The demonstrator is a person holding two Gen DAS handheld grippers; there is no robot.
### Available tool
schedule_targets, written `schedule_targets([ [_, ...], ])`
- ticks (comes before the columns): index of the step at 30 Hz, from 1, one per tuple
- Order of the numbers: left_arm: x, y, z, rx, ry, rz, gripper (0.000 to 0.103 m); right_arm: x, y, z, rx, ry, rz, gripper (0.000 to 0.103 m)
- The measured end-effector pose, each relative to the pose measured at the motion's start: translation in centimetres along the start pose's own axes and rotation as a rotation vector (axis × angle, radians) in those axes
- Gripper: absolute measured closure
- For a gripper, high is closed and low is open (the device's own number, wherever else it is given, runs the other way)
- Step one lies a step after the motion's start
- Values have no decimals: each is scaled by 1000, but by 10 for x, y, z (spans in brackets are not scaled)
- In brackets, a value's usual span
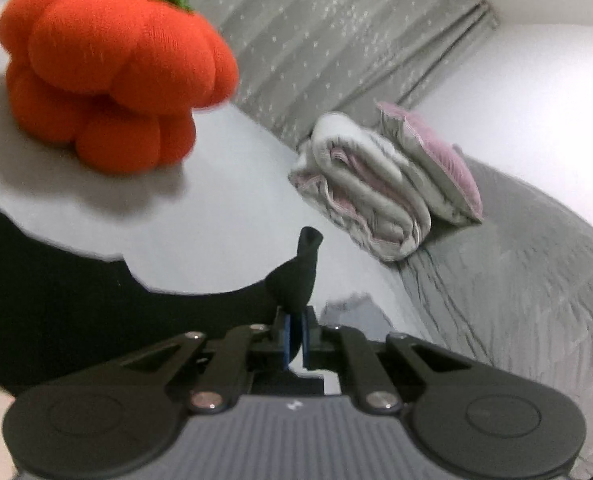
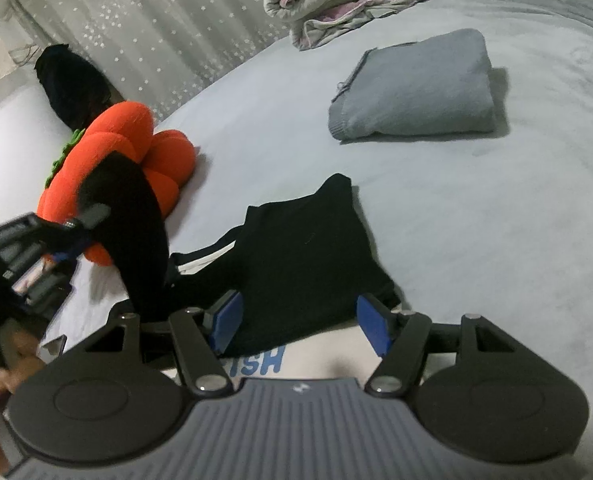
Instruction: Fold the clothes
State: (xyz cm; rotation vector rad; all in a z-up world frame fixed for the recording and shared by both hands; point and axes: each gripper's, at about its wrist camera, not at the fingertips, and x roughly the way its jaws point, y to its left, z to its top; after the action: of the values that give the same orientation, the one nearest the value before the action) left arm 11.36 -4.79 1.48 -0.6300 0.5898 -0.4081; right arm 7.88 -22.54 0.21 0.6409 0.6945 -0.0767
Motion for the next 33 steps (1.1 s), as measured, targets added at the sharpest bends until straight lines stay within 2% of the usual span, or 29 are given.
schedule_targets([
  [8,30,12,-48,36,131,27,98,2,-5,2,20,4,-3,36],
  [13,41,19,-63,63,249,-2,96,3,-10,4,37,2,-4,36],
  [16,36,24,-63,74,286,-25,93,3,-16,6,67,3,20,36],
  [19,27,29,-62,83,318,-49,83,4,-26,10,140,7,95,36],
  [20,19,34,-57,86,309,-45,80,5,-29,11,165,7,122,36],
  [24,-16,58,-35,95,248,7,79,8,-36,13,232,5,208,36],
  [26,-34,70,-25,100,217,33,78,11,-35,13,236,5,228,36],
  [33,-83,115,15,84,96,128,77,26,-26,14,172,16,256,47],
])
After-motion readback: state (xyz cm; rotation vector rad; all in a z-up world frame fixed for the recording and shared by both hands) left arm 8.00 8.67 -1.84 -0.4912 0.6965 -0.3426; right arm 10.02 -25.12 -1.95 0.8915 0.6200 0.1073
